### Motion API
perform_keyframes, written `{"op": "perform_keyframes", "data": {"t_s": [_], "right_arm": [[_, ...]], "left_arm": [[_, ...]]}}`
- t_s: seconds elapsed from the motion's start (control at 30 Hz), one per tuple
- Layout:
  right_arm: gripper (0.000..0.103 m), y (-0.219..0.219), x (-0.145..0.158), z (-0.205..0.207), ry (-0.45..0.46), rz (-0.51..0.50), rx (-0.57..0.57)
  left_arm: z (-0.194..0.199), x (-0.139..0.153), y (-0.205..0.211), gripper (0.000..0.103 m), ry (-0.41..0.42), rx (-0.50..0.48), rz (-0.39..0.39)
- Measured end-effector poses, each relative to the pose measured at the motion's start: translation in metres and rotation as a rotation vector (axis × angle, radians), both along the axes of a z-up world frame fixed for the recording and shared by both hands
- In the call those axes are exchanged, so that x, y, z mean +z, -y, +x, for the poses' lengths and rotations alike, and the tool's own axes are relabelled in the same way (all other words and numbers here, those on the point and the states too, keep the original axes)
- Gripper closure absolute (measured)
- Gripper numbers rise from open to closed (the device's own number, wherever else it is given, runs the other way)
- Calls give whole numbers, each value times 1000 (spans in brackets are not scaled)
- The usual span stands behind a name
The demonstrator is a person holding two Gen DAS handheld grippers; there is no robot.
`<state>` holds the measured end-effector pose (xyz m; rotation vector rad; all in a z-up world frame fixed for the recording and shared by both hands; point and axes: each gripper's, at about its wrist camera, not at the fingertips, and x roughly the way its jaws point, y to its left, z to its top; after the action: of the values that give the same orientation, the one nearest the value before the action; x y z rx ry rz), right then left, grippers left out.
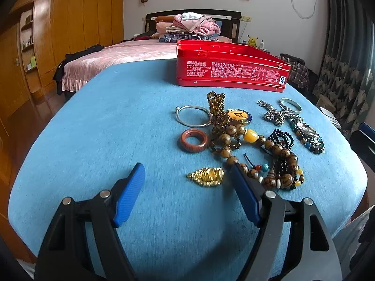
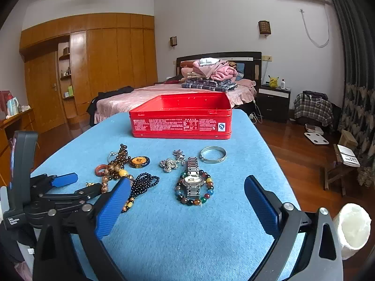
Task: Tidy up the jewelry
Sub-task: 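Move the right tool toward the silver watch while the left tool approaches the gold leaf pendant, then grasp the silver watch with the right gripper while the left gripper grasps the gold leaf pendant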
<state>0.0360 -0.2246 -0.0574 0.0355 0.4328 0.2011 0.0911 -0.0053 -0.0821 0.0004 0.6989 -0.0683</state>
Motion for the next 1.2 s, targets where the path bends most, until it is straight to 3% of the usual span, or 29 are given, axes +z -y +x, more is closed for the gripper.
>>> {"op": "perform_keyframes", "data": {"t_s": [0.17, 0.33, 0.53, 0.6, 0.73, 0.87, 1.1, 1.2], "right_arm": [[16, -3, -5, 9, -20, 6, 19], [18, -4, -7, 14, -27, 6, 27], [20, -5, -10, 17, -36, 2, 32], [21, -5, -10, 17, -35, 1, 35], [32, -5, -12, 19, -44, 9, 51], [47, -6, -14, 25, -61, -4, 53], [61, -4, -17, 43, -103, 7, 65], [70, -2, -18, 50, -125, 22, 73]], "left_arm": [[-1, -1, -1, 31, 10, -6, -7], [-5, -1, -4, 43, 29, 8, -9], [-7, -1, 0, 47, 51, 13, -5], [-8, -1, -1, 54, 54, 13, -19], [-10, -2, 3, 74, 78, 8, -26], [-10, -2, 1, 75, 93, 11, -42], [-3, 6, -11, 75, 114, 62, -60], [0, 15, -8, 75, 150, 54, -23]]}}
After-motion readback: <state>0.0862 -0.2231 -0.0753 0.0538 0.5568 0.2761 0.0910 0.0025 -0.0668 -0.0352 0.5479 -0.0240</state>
